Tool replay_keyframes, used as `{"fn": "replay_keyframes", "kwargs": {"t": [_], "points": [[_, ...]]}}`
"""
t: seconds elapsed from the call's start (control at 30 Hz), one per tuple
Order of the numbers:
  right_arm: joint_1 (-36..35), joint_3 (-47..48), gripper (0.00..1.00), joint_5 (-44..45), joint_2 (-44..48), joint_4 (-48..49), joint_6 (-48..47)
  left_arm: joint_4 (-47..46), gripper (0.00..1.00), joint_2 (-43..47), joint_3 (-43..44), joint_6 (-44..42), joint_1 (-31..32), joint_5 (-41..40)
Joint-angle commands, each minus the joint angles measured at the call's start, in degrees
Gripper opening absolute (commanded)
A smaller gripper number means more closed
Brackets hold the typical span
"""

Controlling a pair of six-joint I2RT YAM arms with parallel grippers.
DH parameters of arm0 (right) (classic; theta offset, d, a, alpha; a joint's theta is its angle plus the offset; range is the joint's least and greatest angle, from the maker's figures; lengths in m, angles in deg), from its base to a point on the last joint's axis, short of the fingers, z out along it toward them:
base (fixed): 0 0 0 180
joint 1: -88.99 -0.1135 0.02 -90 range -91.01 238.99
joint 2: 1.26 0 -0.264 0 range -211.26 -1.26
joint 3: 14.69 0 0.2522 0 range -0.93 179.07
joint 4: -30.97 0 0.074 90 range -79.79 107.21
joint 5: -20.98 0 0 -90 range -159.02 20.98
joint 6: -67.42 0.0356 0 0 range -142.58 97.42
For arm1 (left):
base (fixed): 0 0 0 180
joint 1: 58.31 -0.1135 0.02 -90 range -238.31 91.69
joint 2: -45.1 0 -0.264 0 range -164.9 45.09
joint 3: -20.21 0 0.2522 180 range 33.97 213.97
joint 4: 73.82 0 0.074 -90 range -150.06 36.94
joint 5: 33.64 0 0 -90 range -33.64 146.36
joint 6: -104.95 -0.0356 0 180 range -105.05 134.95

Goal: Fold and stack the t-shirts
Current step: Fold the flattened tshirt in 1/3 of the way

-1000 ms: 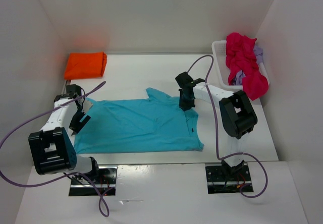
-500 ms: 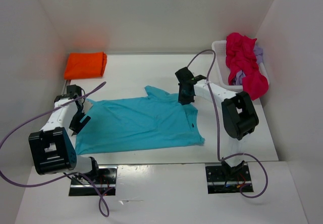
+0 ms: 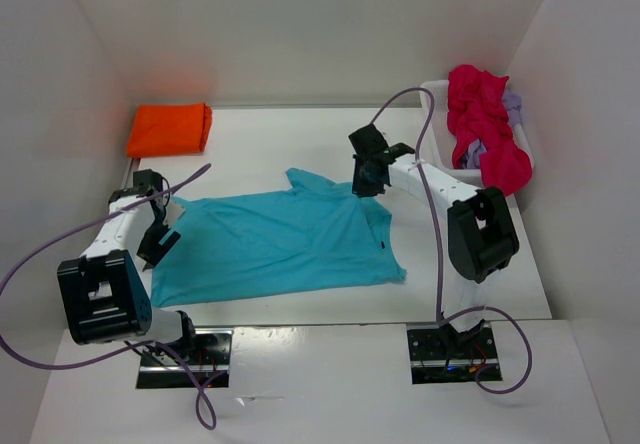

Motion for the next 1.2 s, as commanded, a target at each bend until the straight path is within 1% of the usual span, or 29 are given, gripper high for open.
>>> {"fn": "replay_keyframes", "kwargs": {"t": [0.0, 0.07, 0.1, 0.13, 0.17, 0.2, 0.23, 0.27, 0.3, 0.33, 0.4, 0.43, 0.47, 0.5, 0.53, 0.57, 0.6, 0.63, 0.67, 0.73, 0.8, 0.93, 0.97, 1.1, 1.17], "points": [[0.44, 3.19, 0.00, 1.18, -0.48, 1.37, -1.71, 0.16, 0.90, -0.45, -0.92, 0.94, -0.09, 0.21], [0.44, 3.90, 0.00, 1.18, -4.08, 0.66, -2.34, 0.16, 0.90, -0.98, -0.92, 0.94, -0.09, 0.21], [0.44, 3.90, 0.00, 2.74, -5.05, 0.66, -2.34, 0.16, 0.90, -0.98, -0.92, 0.94, -0.09, 0.21], [0.44, 4.51, 0.05, 3.72, -6.80, 0.05, -1.73, 0.16, 0.90, -0.98, -0.92, 0.94, -0.09, 0.21], [0.44, 4.52, 0.35, 4.25, -7.60, -0.48, -1.72, 0.16, 0.90, -0.98, -0.92, 0.94, -0.09, 0.21], [0.44, 5.73, 0.50, 4.25, -8.22, -0.49, -1.72, 0.16, 0.90, -0.98, -0.92, 0.94, -0.09, 0.21], [1.05, 6.27, 0.58, 3.73, -8.23, -1.10, -1.72, 0.16, 0.90, -0.98, -0.92, 0.94, -0.09, 0.21], [1.05, 6.97, 0.72, 3.73, -8.23, -1.80, -1.72, 0.16, 0.90, -0.98, -0.92, 0.94, -0.09, 0.21], [1.05, 6.98, 0.77, 3.73, -7.27, -1.80, -1.72, 0.16, 0.90, -0.98, -0.92, 0.94, -0.09, 0.21], [1.05, 6.98, 0.78, 3.73, -6.04, -2.33, -0.07, -0.36, 0.90, -0.98, -0.92, 0.94, -0.09, 0.21], [1.05, 4.87, 0.80, 7.13, -1.04, -5.31, 3.01, -0.37, 0.90, -0.98, -0.92, 0.94, -0.78, 0.82], [1.05, 4.00, 0.80, 8.02, 0.89, -7.06, 7.38, -0.37, 0.90, -0.98, -0.92, 0.94, -1.75, 2.05], [1.05, 0.94, 0.80, 8.03, 4.92, -10.56, 9.77, -0.37, 0.90, -0.98, -0.92, 0.94, -2.28, 2.84], [1.05, -1.35, 0.80, 8.03, 7.05, -11.90, 12.05, 0.24, 0.90, -0.98, -0.92, 0.25, -2.28, 3.72], [1.05, -4.16, 0.81, 6.12, 9.15, -12.69, 14.25, 0.25, 0.90, -0.98, -1.53, -0.28, -2.89, 4.60], [1.05, -10.62, 0.81, 4.71, 11.18, -13.31, 18.10, 0.25, 0.90, -0.46, -1.54, -0.29, -2.90, 6.52], [1.05, -14.00, 0.83, 3.04, 14.94, -13.32, 19.88, 0.77, 0.91, -0.45, -2.15, -0.29, -2.90, 7.50], [1.05, -17.25, 0.83, 1.37, 16.72, -13.32, 21.64, 0.78, 0.91, -0.45, -2.15, -0.81, -2.90, 8.46], [1.05, -22.68, 0.84, -1.34, 18.39, -13.32, 25.40, 1.30, 0.91, -0.45, -2.68, -0.81, -2.90, 10.65], [1.05, -26.76, 0.84, -2.95, 23.57, -13.93, 28.32, 2.61, 0.91, -1.15, -2.68, -0.29, -3.42, 12.42], [1.05, -30.10, 0.84, -2.08, 27.96, -15.50, 31.67, 2.62, 0.91, -1.68, -4.17, -0.29, -3.43, 13.66], [1.05, -32.65, 0.87, -2.07, 31.23, -17.45, 35.10, 1.48, 0.91, -2.21, -7.25, -0.29, -3.43, 14.28], [1.05, -33.36, 0.87, -3.64, 31.24, -17.45, 36.41, 0.61, 0.91, -2.21, -7.77, 0.32, -3.43, 14.28], [1.05, -39.94, 0.87, -7.08, 31.85, -13.15, 39.57, -1.24, 0.91, -3.79, -9.27, 0.86, -3.43, 13.67], [1.05, -41.18, 0.85, -7.96, 31.32, -10.86, 40.11, -1.25, 0.91, -3.79, -9.27, 0.86, -4.04, 13.66]]}}
